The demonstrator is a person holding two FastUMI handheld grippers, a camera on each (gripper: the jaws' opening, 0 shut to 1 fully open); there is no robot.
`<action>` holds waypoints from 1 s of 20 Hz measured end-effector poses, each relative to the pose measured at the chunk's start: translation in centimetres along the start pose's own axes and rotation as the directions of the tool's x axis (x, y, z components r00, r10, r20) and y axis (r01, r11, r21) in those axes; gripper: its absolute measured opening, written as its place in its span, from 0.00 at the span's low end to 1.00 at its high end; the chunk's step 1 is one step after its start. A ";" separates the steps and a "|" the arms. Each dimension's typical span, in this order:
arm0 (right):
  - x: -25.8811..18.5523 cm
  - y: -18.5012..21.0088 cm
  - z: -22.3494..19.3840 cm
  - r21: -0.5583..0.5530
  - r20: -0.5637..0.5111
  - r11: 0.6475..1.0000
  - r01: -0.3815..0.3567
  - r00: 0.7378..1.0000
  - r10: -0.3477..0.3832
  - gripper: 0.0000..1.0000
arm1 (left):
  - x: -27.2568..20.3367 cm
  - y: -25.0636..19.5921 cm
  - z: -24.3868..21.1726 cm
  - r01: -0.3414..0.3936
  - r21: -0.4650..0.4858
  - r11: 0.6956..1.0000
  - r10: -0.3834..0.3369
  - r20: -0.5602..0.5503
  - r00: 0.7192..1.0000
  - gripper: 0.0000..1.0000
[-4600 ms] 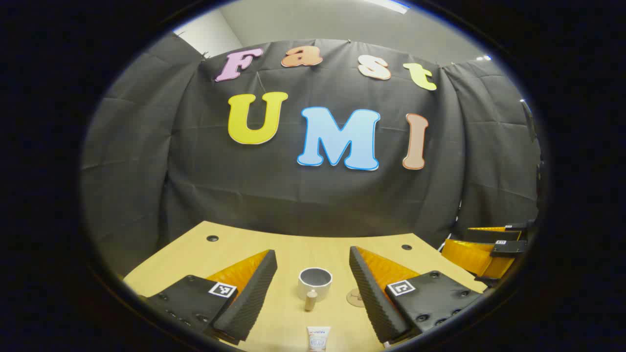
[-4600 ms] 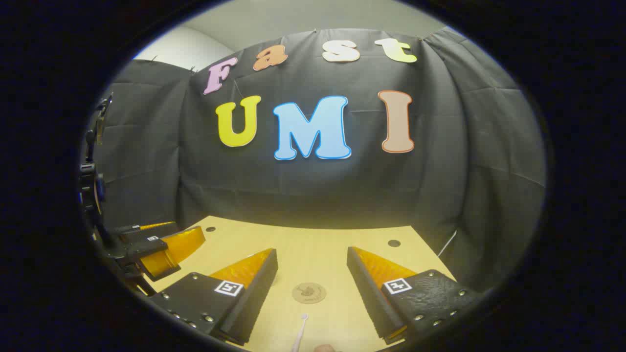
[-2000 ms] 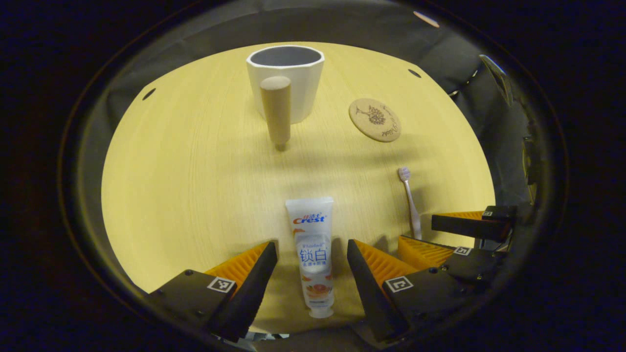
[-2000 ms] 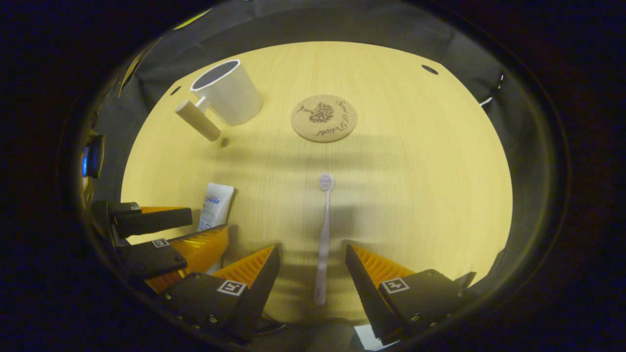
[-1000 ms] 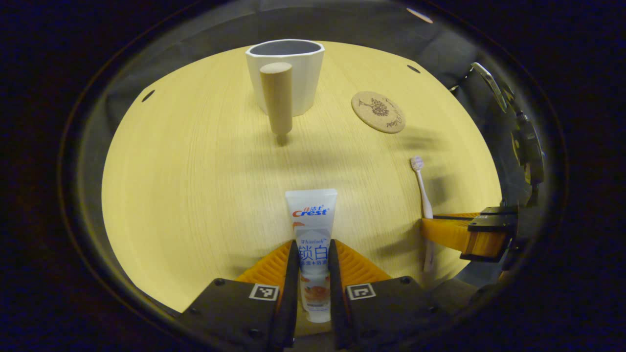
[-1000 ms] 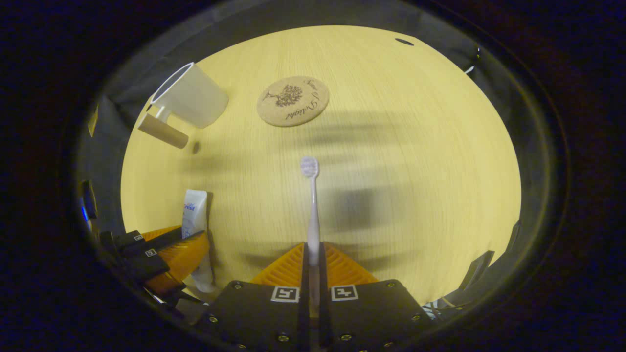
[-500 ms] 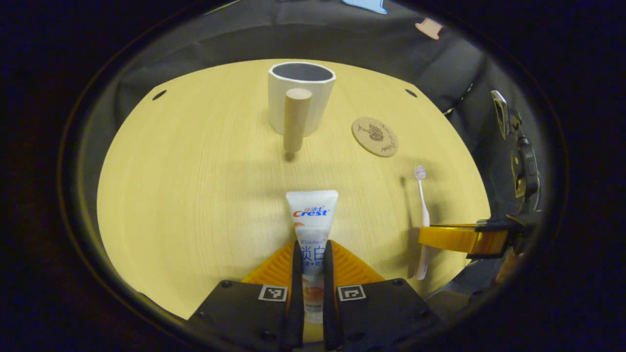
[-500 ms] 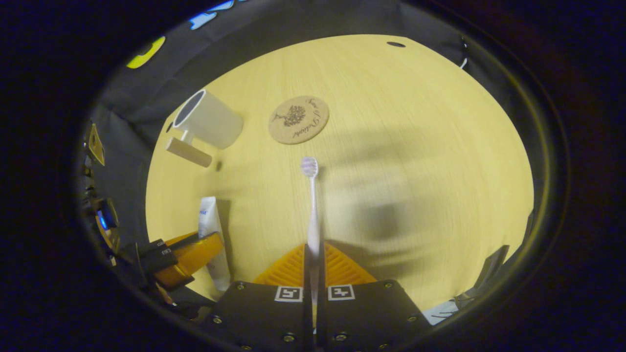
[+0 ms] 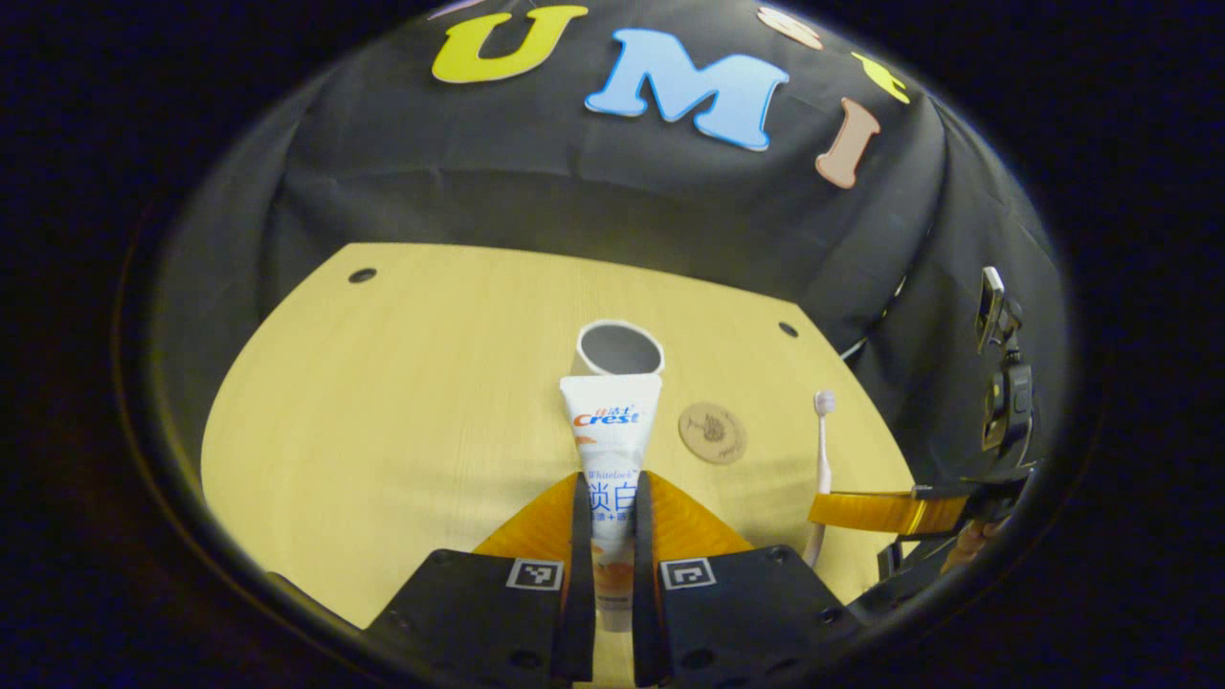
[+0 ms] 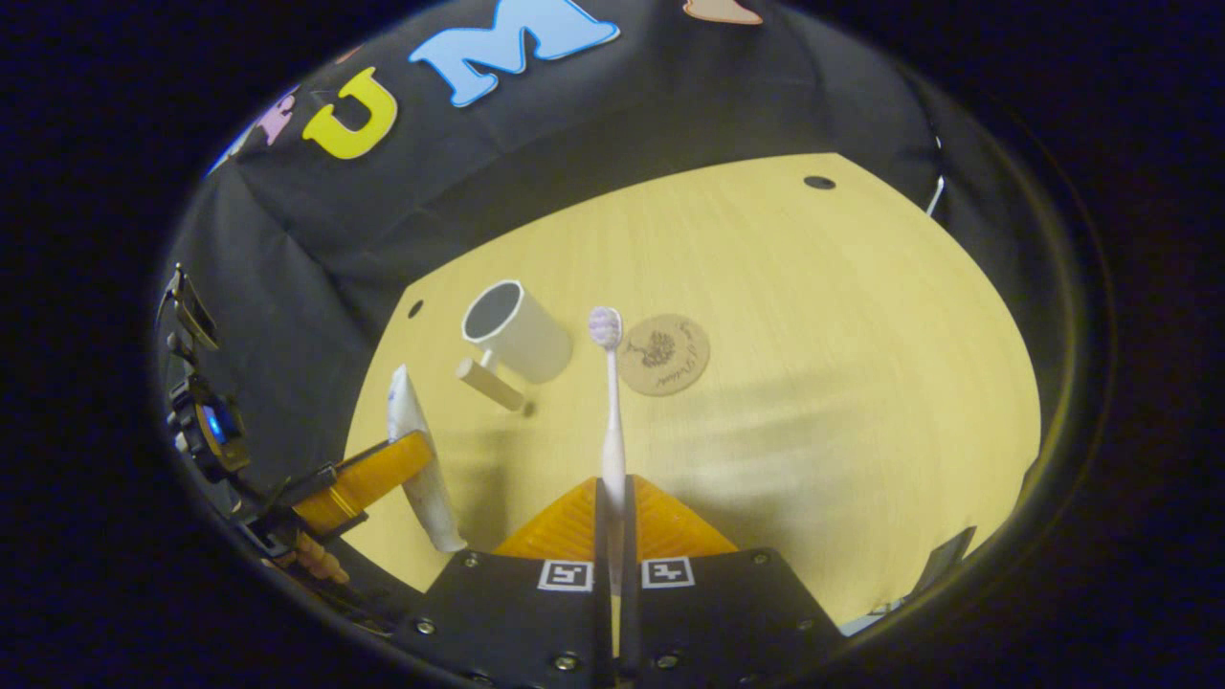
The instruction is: Put the toothbrush and toothpaste on the desktop into the cup, then pick up the cup and place it on the coaster on the desktop.
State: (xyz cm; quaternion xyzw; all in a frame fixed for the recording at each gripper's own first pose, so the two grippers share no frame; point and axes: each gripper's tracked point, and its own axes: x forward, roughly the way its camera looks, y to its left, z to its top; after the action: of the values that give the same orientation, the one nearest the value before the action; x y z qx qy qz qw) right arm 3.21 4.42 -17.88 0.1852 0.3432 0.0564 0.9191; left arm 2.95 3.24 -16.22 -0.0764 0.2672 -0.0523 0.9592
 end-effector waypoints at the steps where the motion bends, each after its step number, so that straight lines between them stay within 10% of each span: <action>1: -0.3 0.4 0.8 -0.009 0.024 1.000 -0.010 1.000 0.010 0.04 | -0.2 0.1 1.7 0.007 -0.006 1.000 -0.007 0.054 0.999 0.23; 14: -4.1 3.8 4.9 -0.110 0.220 0.991 -0.077 0.971 0.099 0.04 | 2.0 -0.2 17.5 0.142 -0.051 0.989 -0.096 0.512 0.854 0.22; 20: -5.4 2.5 4.9 -0.087 0.253 0.995 -0.039 0.966 0.060 0.04 | 4.8 -0.2 17.0 0.128 -0.025 0.992 -0.099 0.492 0.865 0.22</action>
State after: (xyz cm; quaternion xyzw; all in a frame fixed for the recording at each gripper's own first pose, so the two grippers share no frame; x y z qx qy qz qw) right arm 2.37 4.04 -10.25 0.1620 0.2146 0.0691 0.9607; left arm 15.88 4.40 -4.26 -0.1297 0.0123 -0.0799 0.9883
